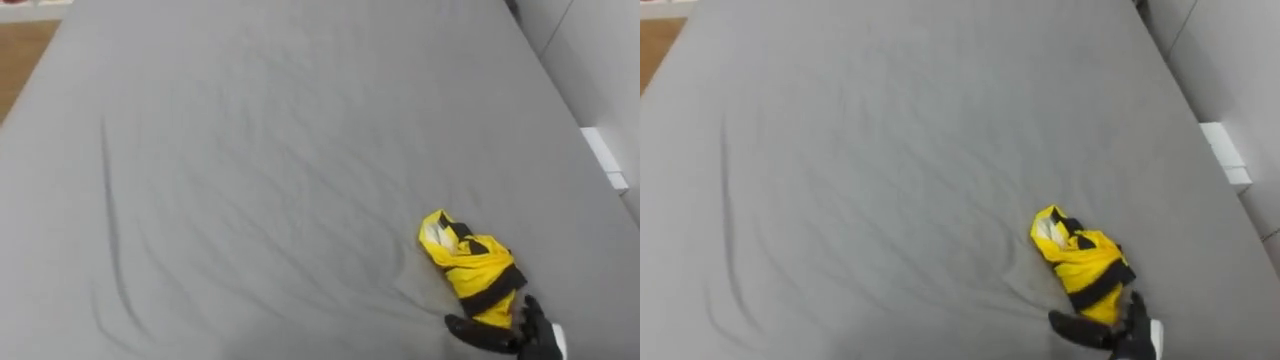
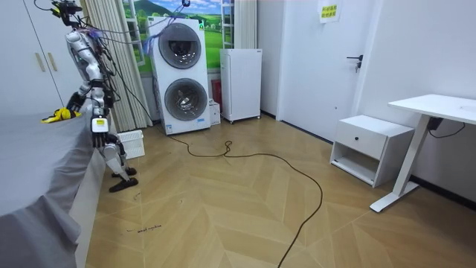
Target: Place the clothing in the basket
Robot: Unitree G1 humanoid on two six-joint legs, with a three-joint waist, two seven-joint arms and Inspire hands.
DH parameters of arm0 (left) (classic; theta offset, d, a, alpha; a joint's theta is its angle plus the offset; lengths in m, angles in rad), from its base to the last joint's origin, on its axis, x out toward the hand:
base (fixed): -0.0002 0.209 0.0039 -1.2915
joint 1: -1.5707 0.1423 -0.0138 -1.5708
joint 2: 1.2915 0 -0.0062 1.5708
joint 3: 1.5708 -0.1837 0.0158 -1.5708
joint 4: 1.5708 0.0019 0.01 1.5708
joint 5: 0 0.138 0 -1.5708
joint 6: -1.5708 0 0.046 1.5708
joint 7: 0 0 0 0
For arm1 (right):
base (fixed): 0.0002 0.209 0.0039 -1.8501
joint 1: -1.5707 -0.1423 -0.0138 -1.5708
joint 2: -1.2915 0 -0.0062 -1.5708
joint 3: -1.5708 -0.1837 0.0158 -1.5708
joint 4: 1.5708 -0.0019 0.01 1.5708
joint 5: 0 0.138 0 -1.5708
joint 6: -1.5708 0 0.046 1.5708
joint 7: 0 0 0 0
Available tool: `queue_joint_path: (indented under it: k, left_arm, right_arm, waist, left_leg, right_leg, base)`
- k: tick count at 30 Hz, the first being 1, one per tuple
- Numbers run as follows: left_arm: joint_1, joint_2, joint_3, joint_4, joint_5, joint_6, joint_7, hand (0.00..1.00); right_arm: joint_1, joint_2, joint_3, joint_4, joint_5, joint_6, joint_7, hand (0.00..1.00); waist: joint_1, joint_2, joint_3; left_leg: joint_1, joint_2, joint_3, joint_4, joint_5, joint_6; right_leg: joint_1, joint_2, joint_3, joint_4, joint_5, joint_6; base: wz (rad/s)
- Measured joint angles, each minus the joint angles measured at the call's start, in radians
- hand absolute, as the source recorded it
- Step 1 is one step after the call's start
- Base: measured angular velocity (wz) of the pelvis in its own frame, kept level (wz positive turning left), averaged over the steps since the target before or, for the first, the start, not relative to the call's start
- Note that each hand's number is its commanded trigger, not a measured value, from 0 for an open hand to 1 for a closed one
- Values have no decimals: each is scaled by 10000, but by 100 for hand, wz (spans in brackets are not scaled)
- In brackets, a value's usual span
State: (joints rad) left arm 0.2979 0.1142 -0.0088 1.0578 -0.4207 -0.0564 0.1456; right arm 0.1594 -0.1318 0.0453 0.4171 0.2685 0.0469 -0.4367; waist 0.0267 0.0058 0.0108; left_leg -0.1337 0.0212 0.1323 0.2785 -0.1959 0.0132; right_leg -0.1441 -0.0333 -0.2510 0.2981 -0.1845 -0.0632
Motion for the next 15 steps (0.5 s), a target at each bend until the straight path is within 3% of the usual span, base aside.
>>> queue_joint_path:
  k: [1, 5, 11, 15]
  left_arm:
    - [-62, 25, -36, -9, -3, 82, 1, 0]
    - [-176, 122, 24, -23, 6, 341, 1, 0]
    - [-296, 172, 74, -191, 11, 793, 24, 0]
    - [-302, 189, 63, -260, 121, 812, 30, 0]
  right_arm:
    - [-195, 0, 23, 9, -40, -219, 15, 0]
    - [-387, 23, 1, 34, -82, -470, 51, 0]
    - [-102, 33, -139, 89, -357, -464, 28, 0]
    - [-65, 27, -158, -42, -516, -459, 16, 0]
  waist:
    - [-84, -22, -18]
    - [-241, -99, -88]
    - [-320, -132, -109]
    - [-500, -141, -109]
  left_leg:
    - [44, -9, -50, -89, 9, 6]
    - [141, -21, -136, -260, 17, -3]
    - [332, -26, -180, -586, 17, -4]
    - [429, -16, -181, -743, 22, -12]
  right_leg:
    - [78, 23, -33, -130, 16, 23]
    - [292, 89, -124, -484, 29, 57]
    - [402, 162, -6, -777, 48, 86]
    - [401, 183, 10, -782, 47, 86]
  base:
    - [15]
    - [19]
    - [-6]
    - [-7]
